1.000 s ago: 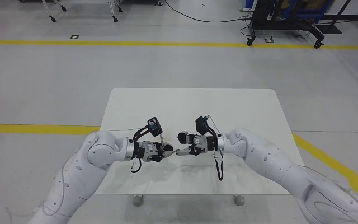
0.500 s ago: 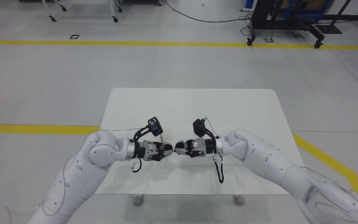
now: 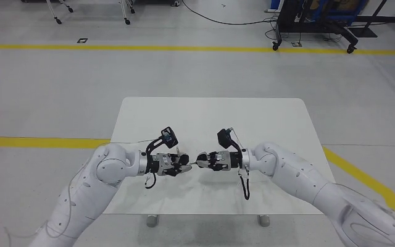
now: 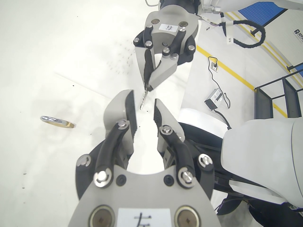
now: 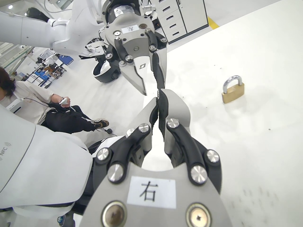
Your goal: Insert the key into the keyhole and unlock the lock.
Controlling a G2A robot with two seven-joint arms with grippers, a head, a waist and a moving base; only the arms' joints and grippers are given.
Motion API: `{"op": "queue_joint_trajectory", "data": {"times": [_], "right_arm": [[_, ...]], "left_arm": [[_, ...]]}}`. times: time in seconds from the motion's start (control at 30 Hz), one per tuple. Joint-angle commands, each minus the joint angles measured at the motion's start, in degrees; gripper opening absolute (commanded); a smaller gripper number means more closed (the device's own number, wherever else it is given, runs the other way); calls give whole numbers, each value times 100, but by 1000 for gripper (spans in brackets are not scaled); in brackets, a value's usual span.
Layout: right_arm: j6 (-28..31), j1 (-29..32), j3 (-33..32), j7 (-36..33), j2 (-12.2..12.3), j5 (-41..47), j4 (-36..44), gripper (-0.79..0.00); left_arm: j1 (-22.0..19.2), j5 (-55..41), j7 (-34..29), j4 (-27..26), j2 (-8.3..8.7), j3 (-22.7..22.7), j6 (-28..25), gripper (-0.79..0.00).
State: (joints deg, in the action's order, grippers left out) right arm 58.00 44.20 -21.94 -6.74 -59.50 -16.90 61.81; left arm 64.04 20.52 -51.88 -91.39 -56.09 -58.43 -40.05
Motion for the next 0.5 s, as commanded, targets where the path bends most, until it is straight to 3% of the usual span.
{"op": "queue_joint_trajectory", "data": {"times": [0.0, 0.2, 0.4, 0.47], "right_arm": [[0, 53, -134, 213, 85, -41, -102, -785], [0, 490, -750, 1317, 500, -631, -26, -785], [0, 490, -750, 1317, 500, -631, -26, -785], [0, 490, -750, 1317, 500, -631, -26, -785]], "left_arm": [[-1, -1, -3, 0, -1, 2, 1, 0], [-1, -1, -3, 0, -1, 2, 1, 0], [-1, -1, -3, 0, -1, 2, 1, 0], [10, 309, 140, -257, -3, -3, 155, 0]]}}
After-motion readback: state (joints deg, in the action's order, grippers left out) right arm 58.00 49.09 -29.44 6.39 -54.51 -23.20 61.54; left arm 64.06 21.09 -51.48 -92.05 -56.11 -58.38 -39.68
